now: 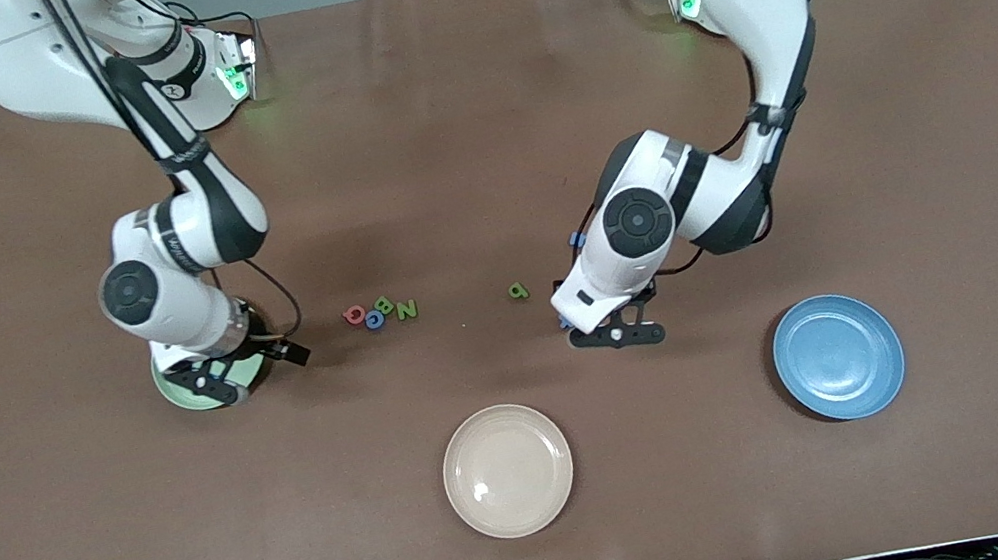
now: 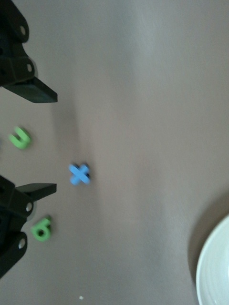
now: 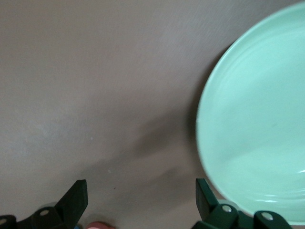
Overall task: Sort upper and lower case letters into plates
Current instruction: 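Grasp the blue x with the left gripper while the right gripper grasps the pink a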
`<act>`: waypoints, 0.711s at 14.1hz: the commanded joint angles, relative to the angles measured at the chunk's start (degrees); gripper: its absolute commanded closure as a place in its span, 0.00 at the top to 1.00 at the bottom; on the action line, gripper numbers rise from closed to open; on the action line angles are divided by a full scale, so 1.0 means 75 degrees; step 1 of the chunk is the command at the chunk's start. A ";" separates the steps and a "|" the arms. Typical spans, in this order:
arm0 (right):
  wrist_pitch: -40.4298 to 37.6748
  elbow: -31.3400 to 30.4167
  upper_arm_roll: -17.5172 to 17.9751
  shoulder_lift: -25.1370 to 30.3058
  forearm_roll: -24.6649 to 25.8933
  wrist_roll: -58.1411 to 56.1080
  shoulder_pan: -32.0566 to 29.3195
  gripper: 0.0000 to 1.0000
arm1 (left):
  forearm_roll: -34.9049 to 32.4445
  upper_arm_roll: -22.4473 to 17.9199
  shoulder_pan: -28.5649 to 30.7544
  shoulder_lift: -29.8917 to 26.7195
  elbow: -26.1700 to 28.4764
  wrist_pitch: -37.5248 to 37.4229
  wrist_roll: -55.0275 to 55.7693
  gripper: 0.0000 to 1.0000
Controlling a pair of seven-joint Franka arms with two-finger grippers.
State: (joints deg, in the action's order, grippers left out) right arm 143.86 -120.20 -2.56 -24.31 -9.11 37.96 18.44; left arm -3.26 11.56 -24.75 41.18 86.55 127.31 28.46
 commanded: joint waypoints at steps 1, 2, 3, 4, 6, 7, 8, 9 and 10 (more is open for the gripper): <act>0.0295 -0.0087 -0.0081 -0.0157 -0.0039 0.0505 0.0318 1.00 | -0.0186 -0.0099 -0.0297 0.0473 -0.0313 0.0391 0.0481 0.74; 0.0307 -0.0087 -0.0081 -0.0216 -0.0039 0.0552 0.0341 1.00 | -0.0232 -0.0158 -0.0414 0.0590 -0.0313 0.0521 0.0575 0.70; 0.0319 -0.0075 -0.0069 -0.0251 -0.0039 0.0645 0.0388 0.99 | -0.0279 -0.0228 -0.0508 0.0684 -0.0325 0.0603 0.0611 0.68; 0.0319 -0.0075 -0.0081 -0.0275 -0.0039 0.0751 0.0481 0.99 | -0.0280 -0.0275 -0.0532 0.0766 -0.0325 0.0673 0.0669 0.64; 0.0331 -0.0075 -0.0081 -0.0310 -0.0028 0.0962 0.0634 0.99 | -0.0291 -0.0310 -0.0649 0.0907 -0.0325 0.0861 0.0752 0.61; 0.0331 -0.0075 -0.0093 -0.0345 -0.0028 0.0974 0.0693 0.99 | -0.0291 -0.0415 -0.0684 0.0931 -0.0313 0.0862 0.0787 0.59; 0.0354 -0.0075 -0.0081 -0.0392 -0.0028 0.0974 0.0693 0.98 | -0.0291 -0.0428 -0.0708 0.0942 -0.0325 0.0873 0.0787 0.59; 0.0459 -0.0075 -0.0081 -0.0450 -0.0028 0.0986 0.0693 0.98 | -0.0291 -0.0439 -0.0754 0.0989 -0.0325 0.0873 0.0787 0.57; 0.0587 -0.0086 -0.0081 -0.0509 -0.0028 0.1067 0.0705 0.98 | -0.0291 -0.0439 -0.0778 0.1047 -0.0325 0.0873 0.0787 0.57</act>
State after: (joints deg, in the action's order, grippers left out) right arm 146.18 -120.24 -2.61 -27.40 -9.11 44.51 23.00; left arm -4.22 9.12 -29.35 47.86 85.52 133.67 33.02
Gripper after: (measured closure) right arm 0.022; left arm 0.427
